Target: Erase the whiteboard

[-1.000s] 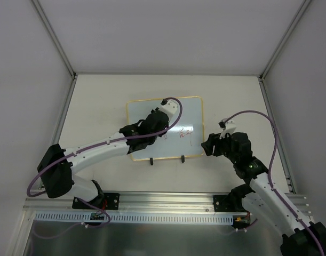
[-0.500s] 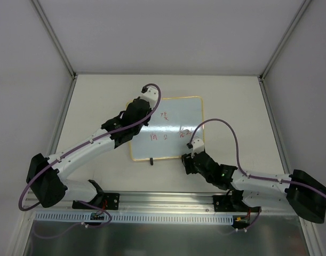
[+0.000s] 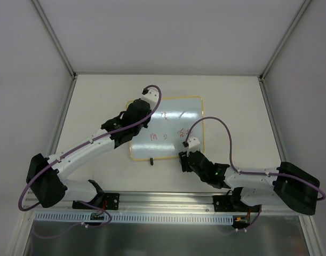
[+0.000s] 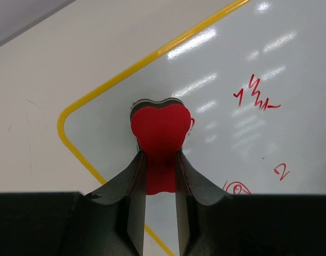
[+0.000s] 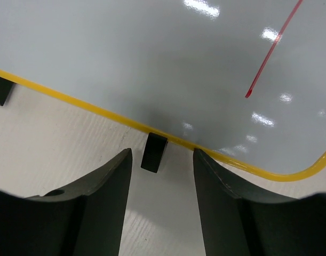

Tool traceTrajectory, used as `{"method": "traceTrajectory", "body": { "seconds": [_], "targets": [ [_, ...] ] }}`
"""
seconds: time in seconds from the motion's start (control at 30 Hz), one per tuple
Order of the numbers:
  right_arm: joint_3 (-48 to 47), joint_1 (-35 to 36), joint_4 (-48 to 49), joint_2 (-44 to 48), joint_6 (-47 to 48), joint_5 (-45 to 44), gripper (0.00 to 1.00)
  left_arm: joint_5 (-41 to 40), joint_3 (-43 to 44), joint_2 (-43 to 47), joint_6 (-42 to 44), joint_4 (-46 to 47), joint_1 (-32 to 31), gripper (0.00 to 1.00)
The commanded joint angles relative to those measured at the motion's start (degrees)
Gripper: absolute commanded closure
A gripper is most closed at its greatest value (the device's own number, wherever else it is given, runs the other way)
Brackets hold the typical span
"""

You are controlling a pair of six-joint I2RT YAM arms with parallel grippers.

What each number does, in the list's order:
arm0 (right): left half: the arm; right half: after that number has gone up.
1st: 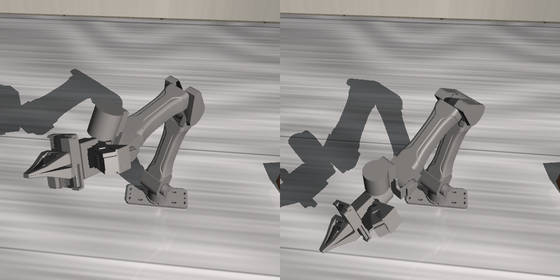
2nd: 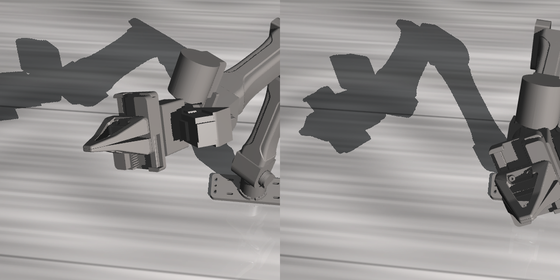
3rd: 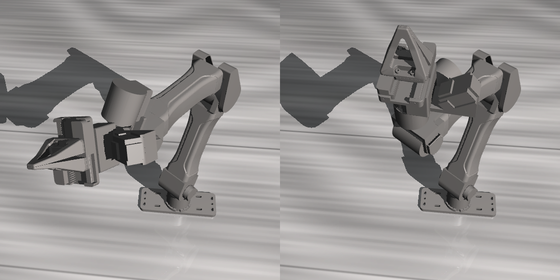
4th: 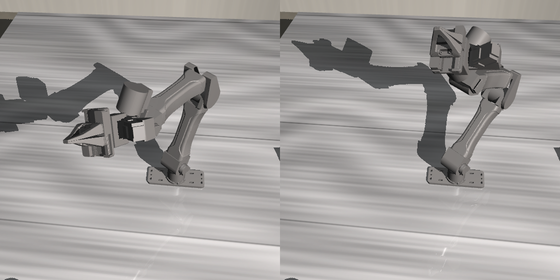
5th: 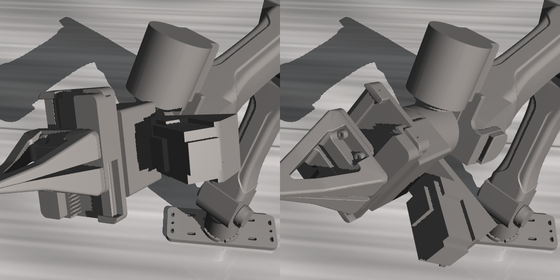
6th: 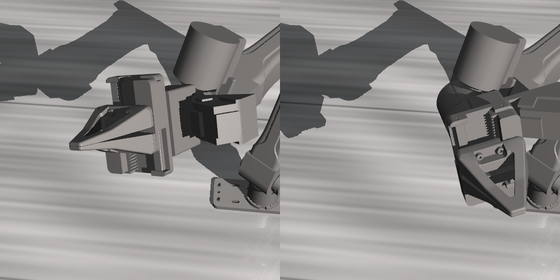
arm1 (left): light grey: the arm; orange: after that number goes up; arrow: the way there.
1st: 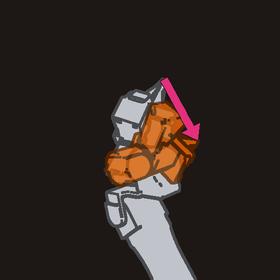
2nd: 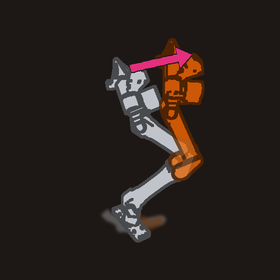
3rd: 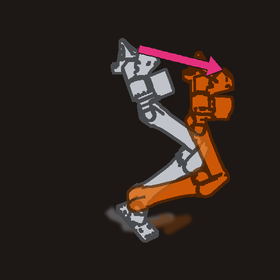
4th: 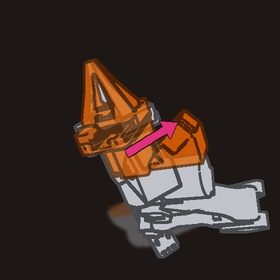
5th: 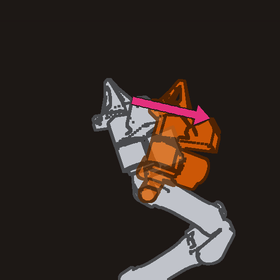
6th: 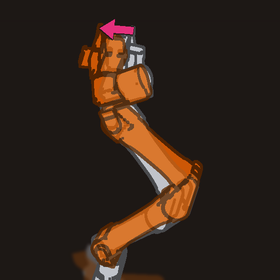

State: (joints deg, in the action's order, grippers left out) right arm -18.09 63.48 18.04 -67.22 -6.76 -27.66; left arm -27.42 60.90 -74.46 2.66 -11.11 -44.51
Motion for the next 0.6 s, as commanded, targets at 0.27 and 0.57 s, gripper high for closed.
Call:
{"method": "traceTrajectory", "body": {
  "seconds": [0.27, 0.57],
  "targets": [
    [-1.25, 0.24, 5.86, -3.01, -4.57, -4.94, 0.85, -0.09, 0.62, 0.63, 1.74, -0.31, 0.48, 0.97],
    [0.6, 0.24, 5.86, -2.91, -5.19, -4.95, 1.0, -0.8, 3.52, -2.09, 6.13, -0.14, 0.74, 0.97]
  ]
}}
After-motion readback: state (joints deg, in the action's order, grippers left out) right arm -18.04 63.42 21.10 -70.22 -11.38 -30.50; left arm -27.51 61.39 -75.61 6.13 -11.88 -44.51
